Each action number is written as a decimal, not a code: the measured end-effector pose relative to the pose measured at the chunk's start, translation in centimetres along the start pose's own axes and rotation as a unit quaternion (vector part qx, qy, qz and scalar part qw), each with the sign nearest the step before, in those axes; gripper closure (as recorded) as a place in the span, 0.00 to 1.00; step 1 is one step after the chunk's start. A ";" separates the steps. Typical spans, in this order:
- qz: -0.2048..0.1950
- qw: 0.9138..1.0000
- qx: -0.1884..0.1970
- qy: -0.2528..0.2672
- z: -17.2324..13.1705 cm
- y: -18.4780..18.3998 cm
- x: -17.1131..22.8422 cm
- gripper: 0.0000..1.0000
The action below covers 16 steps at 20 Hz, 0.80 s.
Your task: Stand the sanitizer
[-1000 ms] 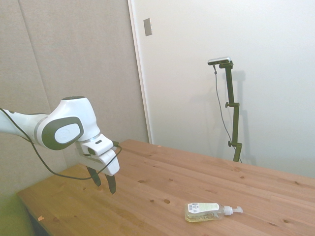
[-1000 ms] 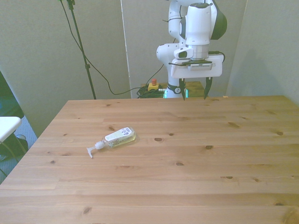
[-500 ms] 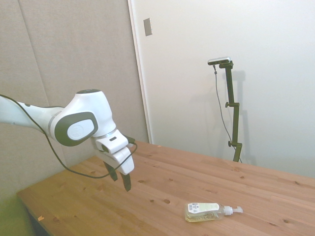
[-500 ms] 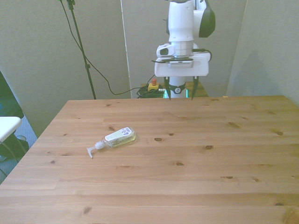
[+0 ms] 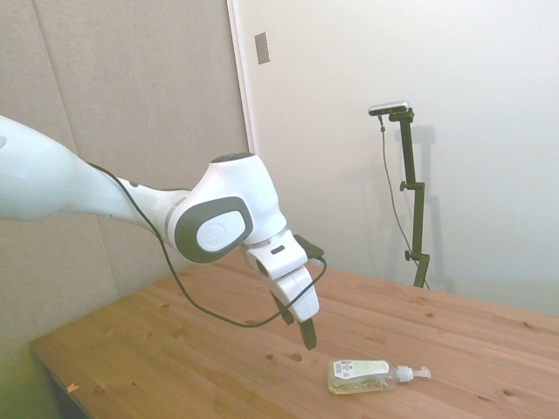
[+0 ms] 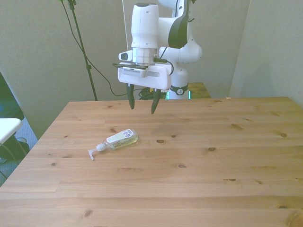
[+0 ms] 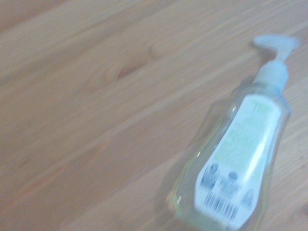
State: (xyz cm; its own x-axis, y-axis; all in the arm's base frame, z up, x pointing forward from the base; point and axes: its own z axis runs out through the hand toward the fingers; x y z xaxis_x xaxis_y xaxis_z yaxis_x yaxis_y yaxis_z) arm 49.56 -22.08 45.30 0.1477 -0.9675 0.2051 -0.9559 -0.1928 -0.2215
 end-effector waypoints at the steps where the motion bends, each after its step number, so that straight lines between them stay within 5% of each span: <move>1: 0.014 1.000 0.001 0.009 0.7 -0.2 1.1 0.00; 6: 0.074 0.996 0.003 0.043 4.5 -1.4 6.7 0.00; 16: 0.111 0.993 -0.015 0.047 11.0 -3.9 10.7 0.00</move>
State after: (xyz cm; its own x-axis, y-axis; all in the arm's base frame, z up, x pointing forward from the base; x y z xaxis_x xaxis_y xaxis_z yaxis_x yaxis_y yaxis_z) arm 57.64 -33.43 37.87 -0.0914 -0.9658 0.2427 -0.9693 0.0305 -0.2438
